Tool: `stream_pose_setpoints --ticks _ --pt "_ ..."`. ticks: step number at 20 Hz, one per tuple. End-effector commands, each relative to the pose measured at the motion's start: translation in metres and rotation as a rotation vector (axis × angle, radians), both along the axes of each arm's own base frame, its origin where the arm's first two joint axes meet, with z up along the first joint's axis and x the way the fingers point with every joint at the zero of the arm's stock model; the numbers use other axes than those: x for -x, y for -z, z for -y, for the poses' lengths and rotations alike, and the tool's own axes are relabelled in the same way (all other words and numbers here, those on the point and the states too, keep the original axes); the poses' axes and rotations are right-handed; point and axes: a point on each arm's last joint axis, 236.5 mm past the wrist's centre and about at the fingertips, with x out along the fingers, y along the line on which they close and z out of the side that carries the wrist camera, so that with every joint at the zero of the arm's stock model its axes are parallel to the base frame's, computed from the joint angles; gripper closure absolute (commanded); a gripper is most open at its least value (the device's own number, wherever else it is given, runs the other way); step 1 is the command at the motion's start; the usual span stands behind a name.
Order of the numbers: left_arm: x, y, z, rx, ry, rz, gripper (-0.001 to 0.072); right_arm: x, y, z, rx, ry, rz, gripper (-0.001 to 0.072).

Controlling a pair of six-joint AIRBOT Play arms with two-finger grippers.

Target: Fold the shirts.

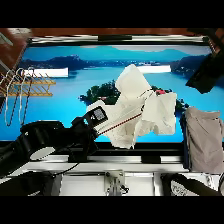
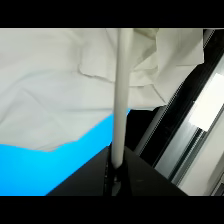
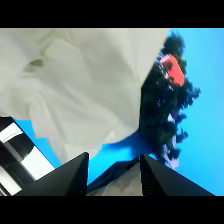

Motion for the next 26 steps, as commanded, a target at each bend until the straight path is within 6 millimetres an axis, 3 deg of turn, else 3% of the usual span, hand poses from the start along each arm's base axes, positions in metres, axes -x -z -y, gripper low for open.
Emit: stream_pose_setpoints --ticks 1,5,9,11,13,15,20,21,22,24,26 --pt "-0.012 -0.002 -0.004 0.009 -0.028 0.014 0.0658 -0.008 0.018 -0.023 -0.063 -0.228 -0.038 0.0272" --pt "-0.037 -0.007 -0.016 0.031 -0.091 0.044 0.0658 -0.005 0.042 -0.025 -0.080 -0.250 -0.112 0.0272" --pt "-0.052 -0.007 -0.015 0.043 -0.096 0.070 0.0658 0.010 0.084 -0.004 -0.203 -0.254 -0.226 0.0272" --pt "-0.053 -0.005 -0.008 0.058 -0.078 0.072 0.0659 -0.008 0.095 0.014 -0.189 -0.252 -0.153 0.0272" --pt "-0.054 0.000 -0.005 0.046 -0.059 0.074 0.0658 -0.033 0.097 0.020 -0.155 -0.279 -0.049 0.0259" --pt "-0.057 0.000 -0.003 0.052 -0.059 0.083 0.0658 -0.045 0.108 0.009 -0.161 -0.330 -0.039 0.0254" --pt "-0.061 -0.004 0.001 0.075 -0.062 0.103 0.0659 -0.053 0.156 -0.006 -0.190 -0.380 -0.161 0.0243" --pt "-0.062 -0.005 0.002 0.080 -0.063 0.108 0.0658 -0.059 0.161 -0.005 -0.165 -0.390 -0.147 0.0225" --pt "-0.063 -0.006 0.003 0.083 -0.063 0.111 0.0658 -0.069 0.165 -0.004 -0.136 -0.393 -0.111 0.0122" --pt "-0.063 -0.005 0.003 0.082 -0.063 0.110 0.0659 -0.089 0.165 -0.009 -0.115 -0.389 -0.037 0.0121" --pt "-0.064 -0.006 0.004 0.089 -0.064 0.115 0.0658 -0.095 0.168 -0.017 -0.106 -0.407 -0.014 0.0121"
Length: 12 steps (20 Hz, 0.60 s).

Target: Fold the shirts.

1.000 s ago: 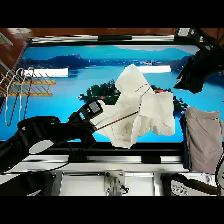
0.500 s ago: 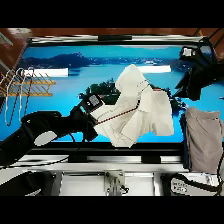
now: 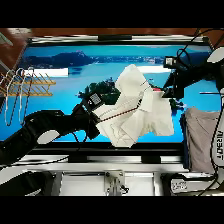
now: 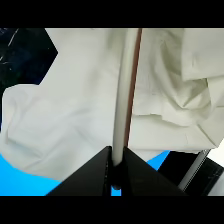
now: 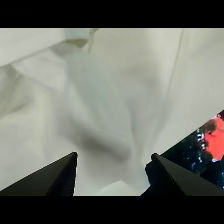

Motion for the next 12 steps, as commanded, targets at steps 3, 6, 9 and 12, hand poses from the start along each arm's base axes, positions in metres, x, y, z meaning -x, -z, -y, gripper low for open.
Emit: stream_pose_setpoints --ticks 3,6,9,12 --pt "-0.005 -0.006 0.005 0.029 -0.002 0.028 0.0658 -0.004 0.027 -0.019 0.008 -0.076 -0.031 0.0122" --pt "-0.007 -0.007 0.004 0.027 -0.003 0.035 0.0658 0.020 0.042 -0.028 0.005 -0.129 -0.148 0.0170" --pt "-0.023 -0.015 0.000 0.060 -0.039 0.070 0.0658 0.047 0.051 -0.028 0.022 -0.114 -0.286 0.0547" --pt "-0.039 -0.015 -0.016 0.055 -0.091 0.077 0.0654 0.057 0.044 -0.019 0.047 -0.108 -0.312 0.0627"
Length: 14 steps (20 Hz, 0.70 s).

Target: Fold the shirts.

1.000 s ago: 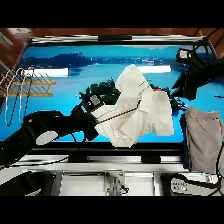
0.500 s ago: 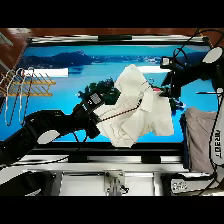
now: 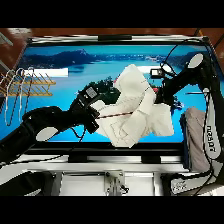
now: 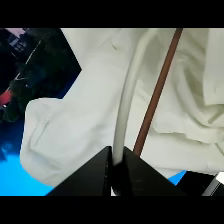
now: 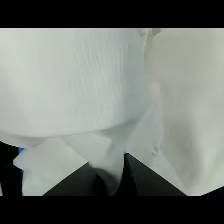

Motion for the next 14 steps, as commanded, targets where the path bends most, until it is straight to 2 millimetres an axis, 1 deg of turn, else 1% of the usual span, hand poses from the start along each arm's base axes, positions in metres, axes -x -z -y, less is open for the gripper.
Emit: stream_pose_setpoints --ticks 1,2,3,4,5,6,7,8,9,12,13,14 --pt "-0.020 -0.003 -0.016 -0.010 -0.031 0.040 0.0647 0.014 -0.010 0.007 0.027 0.009 -0.028 0.0627" --pt "-0.026 -0.004 -0.022 -0.037 -0.016 0.070 0.0592 0.011 -0.019 0.007 0.024 0.018 0.011 0.0627" --pt "-0.032 -0.004 -0.028 -0.060 -0.011 0.093 0.0460 0.010 -0.031 0.007 0.023 0.022 0.050 0.0627" --pt "-0.039 -0.005 -0.037 -0.080 -0.025 0.115 0.0266 0.012 -0.043 0.005 0.015 0.022 0.081 0.0628" --pt "-0.047 -0.007 -0.047 -0.106 -0.041 0.141 0.0131 0.015 -0.057 0.001 -0.001 0.021 0.114 0.0628" --pt "-0.057 -0.011 -0.058 -0.137 -0.060 0.172 0.0099 0.018 -0.071 -0.001 -0.008 0.025 0.146 0.0628" --pt "-0.066 -0.019 -0.067 -0.156 -0.079 0.206 0.0088 0.021 -0.083 -0.002 -0.010 0.044 0.171 0.0628" --pt "-0.076 -0.033 -0.076 -0.168 -0.102 0.245 0.0088 0.025 -0.096 -0.004 -0.018 0.070 0.191 0.0628" --pt "-0.085 -0.049 -0.084 -0.171 -0.126 0.283 0.0088 0.031 -0.110 -0.007 -0.031 0.089 0.216 0.0629" --pt "-0.109 -0.112 -0.111 -0.113 -0.230 0.381 0.0088 0.047 -0.150 -0.009 -0.043 0.147 0.306 0.0629" --pt "-0.113 -0.130 -0.122 -0.061 -0.294 0.381 0.0090 0.052 -0.162 -0.011 -0.056 0.161 0.336 0.0629" --pt "-0.116 -0.142 -0.134 0.012 -0.383 0.345 0.0093 0.059 -0.175 -0.014 -0.075 0.173 0.361 0.0629"
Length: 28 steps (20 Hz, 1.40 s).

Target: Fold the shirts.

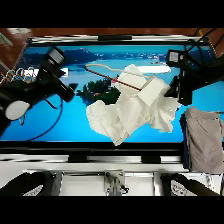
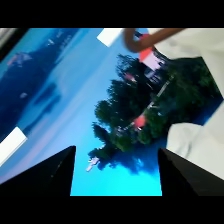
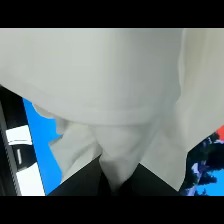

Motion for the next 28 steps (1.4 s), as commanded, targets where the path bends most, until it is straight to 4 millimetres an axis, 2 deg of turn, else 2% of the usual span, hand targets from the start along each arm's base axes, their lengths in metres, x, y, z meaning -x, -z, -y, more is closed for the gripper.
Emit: stream_pose_setpoints --ticks 1,2,3,6,8,10,15,17,20,22,23,24,26,28 --pt "-0.013 -0.041 -0.042 0.207 -0.214 -0.033 0.0095 0.022 -0.045 -0.008 -0.047 0.059 0.099 0.0629" --pt "-0.006 -0.025 -0.047 0.301 -0.284 -0.149 0.0106 0.028 -0.053 -0.008 -0.045 0.072 0.117 0.0629" --pt "0.006 0.002 -0.040 0.388 -0.315 -0.305 0.0107 0.034 -0.060 -0.009 -0.052 0.081 0.133 0.0629" --pt "0.050 0.085 0.022 0.640 -0.253 -0.677 0.0106 0.048 -0.071 -0.008 -0.056 0.105 0.143 0.0629" --pt "0.055 0.125 0.047 0.883 -0.317 -0.791 0.0104 0.055 -0.069 -0.008 -0.058 0.117 0.109 0.0629" --pt "0.058 0.151 0.066 1.014 -0.340 -0.852 0.0106 0.056 -0.069 -0.008 -0.058 0.121 0.102 0.0629" --pt "0.076 0.180 0.144 1.111 -0.236 -1.027 0.0108 0.056 -0.069 -0.008 -0.061 0.133 0.095 0.0629" --pt "0.077 0.193 0.163 1.145 -0.224 -1.087 0.0108 0.056 -0.068 -0.008 -0.061 0.135 0.094 0.0629" --pt "0.063 0.189 0.181 1.224 -0.169 -1.106 0.0111 0.056 -0.068 -0.007 -0.059 0.138 0.093 0.0629" --pt "0.050 0.182 0.189 1.270 -0.133 -1.079 0.0293 0.056 -0.068 -0.007 -0.057 0.140 0.093 0.0629" --pt "0.043 0.181 0.189 1.281 -0.132 -1.061 0.0504 0.056 -0.067 -0.005 -0.052 0.145 0.090 0.0629" --pt "0.035 0.178 0.185 1.292 -0.133 -1.046 0.0649 0.057 -0.066 -0.003 -0.042 0.147 0.083 0.0629" --pt "0.022 0.159 0.173 1.325 -0.068 -1.004 0.0651 0.058 -0.064 -0.001 -0.033 0.152 0.075 0.0629" --pt "0.009 0.135 0.151 1.390 0.001 -0.979 0.0654 0.058 -0.064 -0.001 -0.034 0.153 0.076 0.0629"
